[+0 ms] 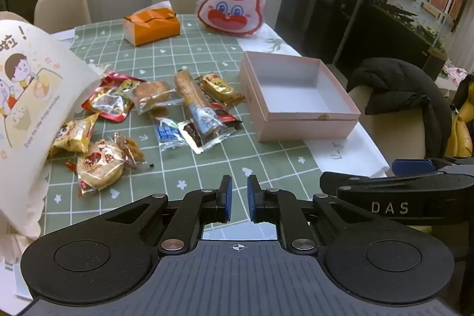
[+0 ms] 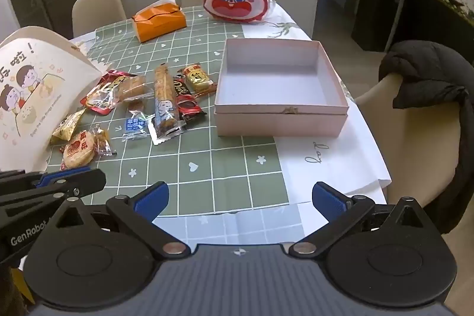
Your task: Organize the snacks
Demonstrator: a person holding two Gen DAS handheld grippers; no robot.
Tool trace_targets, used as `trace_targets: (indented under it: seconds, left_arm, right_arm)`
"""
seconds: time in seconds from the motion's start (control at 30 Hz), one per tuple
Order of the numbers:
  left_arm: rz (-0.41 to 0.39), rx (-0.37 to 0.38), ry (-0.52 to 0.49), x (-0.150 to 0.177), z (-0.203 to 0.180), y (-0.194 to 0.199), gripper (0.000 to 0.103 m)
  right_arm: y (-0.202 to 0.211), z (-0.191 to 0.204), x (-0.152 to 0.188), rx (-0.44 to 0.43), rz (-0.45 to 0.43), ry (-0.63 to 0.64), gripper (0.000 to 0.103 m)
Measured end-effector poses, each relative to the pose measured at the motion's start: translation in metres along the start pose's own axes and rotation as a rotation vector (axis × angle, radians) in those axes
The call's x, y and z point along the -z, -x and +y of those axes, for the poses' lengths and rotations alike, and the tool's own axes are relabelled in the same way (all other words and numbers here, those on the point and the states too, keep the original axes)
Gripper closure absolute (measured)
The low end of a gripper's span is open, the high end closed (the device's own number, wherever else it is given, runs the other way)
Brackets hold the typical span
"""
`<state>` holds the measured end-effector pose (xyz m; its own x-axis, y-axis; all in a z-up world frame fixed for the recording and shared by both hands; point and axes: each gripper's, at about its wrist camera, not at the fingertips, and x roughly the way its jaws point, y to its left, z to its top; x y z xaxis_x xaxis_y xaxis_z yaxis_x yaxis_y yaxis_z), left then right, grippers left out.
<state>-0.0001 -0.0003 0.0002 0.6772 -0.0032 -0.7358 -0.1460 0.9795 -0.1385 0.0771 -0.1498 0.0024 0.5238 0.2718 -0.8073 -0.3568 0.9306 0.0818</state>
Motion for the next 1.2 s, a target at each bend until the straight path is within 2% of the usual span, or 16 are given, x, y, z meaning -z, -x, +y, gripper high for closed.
trace_targets:
  seconds: [0.3, 0.37, 0.4, 0.63, 1.2]
  left_arm:
    - [-0.019, 0.003, -0.021, -0.002, -0.007, 0.005, 0.089]
    - [-0.005, 0.009, 0.013, 0.004, -0.002, 0.008, 0.089]
    - [-0.003, 0.008, 0.015, 0.005, -0.002, 0.009, 0.089]
    - [0.029, 0.009, 0.028, 0.005, -0.001, 0.005, 0.089]
    - [0.046, 0.012, 0.033, 0.007, -0.002, 0.004, 0.089]
  right_arm:
    - [0.005, -0.003, 0.001, -0.034, 0.002, 0.027, 0.0]
    - [0.009, -0.005, -0.003, -0.039, -0.002, 0.037, 0.0]
    - [0.009, -0.002, -0.001, -0.03, 0.003, 0.007, 0.0]
    - [0.005, -0.002, 0.002, -0.019, 0.023, 0.015, 0.0]
    - [0.007, -0.004, 0.004, -0.019, 0.03, 0.01, 0.0]
